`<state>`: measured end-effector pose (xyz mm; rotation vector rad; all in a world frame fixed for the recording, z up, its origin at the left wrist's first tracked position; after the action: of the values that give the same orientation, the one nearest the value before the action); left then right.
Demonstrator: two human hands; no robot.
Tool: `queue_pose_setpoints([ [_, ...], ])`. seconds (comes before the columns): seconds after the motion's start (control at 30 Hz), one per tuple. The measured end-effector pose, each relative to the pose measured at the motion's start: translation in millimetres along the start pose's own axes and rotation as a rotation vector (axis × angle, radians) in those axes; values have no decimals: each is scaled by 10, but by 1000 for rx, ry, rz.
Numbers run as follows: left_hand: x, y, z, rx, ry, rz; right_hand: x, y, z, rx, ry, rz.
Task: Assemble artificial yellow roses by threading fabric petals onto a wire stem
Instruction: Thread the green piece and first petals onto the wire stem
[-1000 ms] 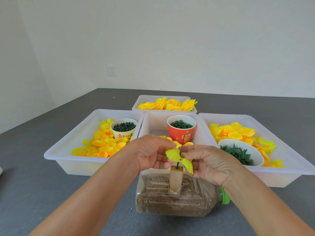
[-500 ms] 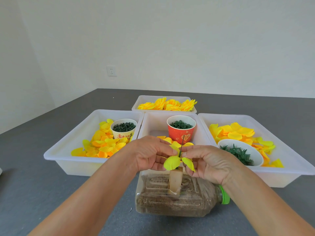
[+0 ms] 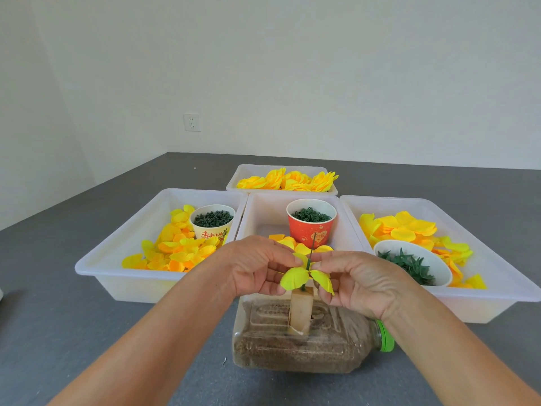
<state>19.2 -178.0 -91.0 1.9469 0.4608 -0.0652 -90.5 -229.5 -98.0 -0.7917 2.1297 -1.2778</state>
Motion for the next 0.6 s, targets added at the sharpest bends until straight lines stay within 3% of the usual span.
queue_pose_setpoints([
  [0.23, 12, -6, -5, 20, 16, -33, -7, -6, -11, -15, 13, 115],
  [0.6, 18, -38, -19, 13, 7, -32, 9, 24, -29, -21, 21, 82],
])
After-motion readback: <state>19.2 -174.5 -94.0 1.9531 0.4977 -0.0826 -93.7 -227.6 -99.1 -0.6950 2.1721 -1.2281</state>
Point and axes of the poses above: each hand's wrist, its own z-axis towards the middle knuckle, its own x-axis out of the back of the hand, y = z × x, the point moved 8 cm from there along z, towards the middle knuckle, and after that the axes turned 13 degrees about -z, right-handed, at the moved point
